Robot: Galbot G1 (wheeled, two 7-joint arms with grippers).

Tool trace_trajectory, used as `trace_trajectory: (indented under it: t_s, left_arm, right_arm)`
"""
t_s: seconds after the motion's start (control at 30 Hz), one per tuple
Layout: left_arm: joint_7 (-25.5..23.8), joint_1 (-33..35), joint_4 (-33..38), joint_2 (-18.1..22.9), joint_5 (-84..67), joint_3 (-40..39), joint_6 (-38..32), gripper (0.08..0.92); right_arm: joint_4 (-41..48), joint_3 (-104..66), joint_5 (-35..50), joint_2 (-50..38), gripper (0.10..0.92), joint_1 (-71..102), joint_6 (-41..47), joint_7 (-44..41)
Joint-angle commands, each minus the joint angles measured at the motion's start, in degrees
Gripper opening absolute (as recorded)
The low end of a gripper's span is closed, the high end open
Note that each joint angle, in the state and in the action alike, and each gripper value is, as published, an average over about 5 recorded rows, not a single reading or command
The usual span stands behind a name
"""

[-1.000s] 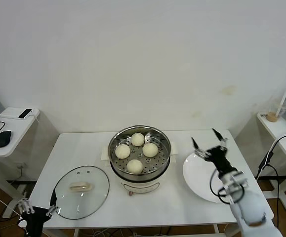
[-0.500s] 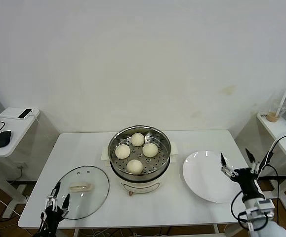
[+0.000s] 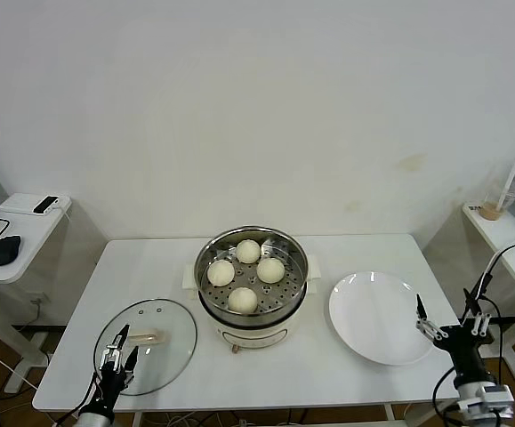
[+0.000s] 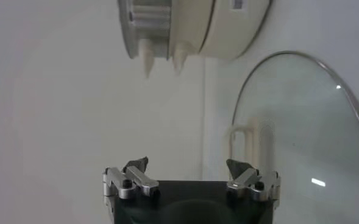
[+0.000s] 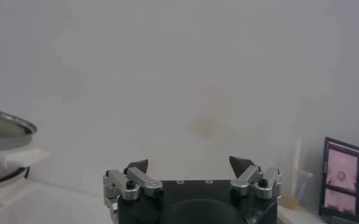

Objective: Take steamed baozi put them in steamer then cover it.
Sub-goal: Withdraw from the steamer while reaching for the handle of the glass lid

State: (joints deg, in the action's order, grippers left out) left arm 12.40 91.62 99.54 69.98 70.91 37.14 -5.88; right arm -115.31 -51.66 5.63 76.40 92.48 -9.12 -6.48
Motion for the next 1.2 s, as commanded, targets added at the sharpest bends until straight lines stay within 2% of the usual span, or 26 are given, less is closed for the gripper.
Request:
trace_trajectory:
  t_s: [0.03, 0.67, 0.93, 1.03, 1.2]
  left_arm:
    - [-0.33, -4.76, -5.15, -1.22, 1.78, -1.28, 0.08, 0.823]
    - [-0.38, -15.94, -13.01, -3.64, 0.0, -4.9, 0.63, 0.823]
    - [-0.08, -17.5, -15.42, -3.89, -0.89, -6.05, 0.53, 0.814]
    - [-0.15, -17.25, -15.28, -3.84, -1.14, -6.21, 0.48, 0.758]
    - [-0.15, -16.11, -14.76, -3.67, -1.4, -6.12, 0.44, 0.611]
  right_arm:
    - [-0.19, -1.92, -0.01, 0.58, 0.823, 1.96, -0.34, 0.05]
    - [0.6, -2.35, -1.01, 1.99, 0.823, 3.43, -0.76, -0.38]
    - [0.98, -2.39, -1.54, 2.11, 0.823, 3.82, -1.04, -0.41]
    - [1.0, -2.19, -1.65, 2.18, 0.823, 3.68, -0.98, -0.39]
    - [1.27, -1.87, -1.85, 2.19, 0.823, 3.39, -0.91, -0.41]
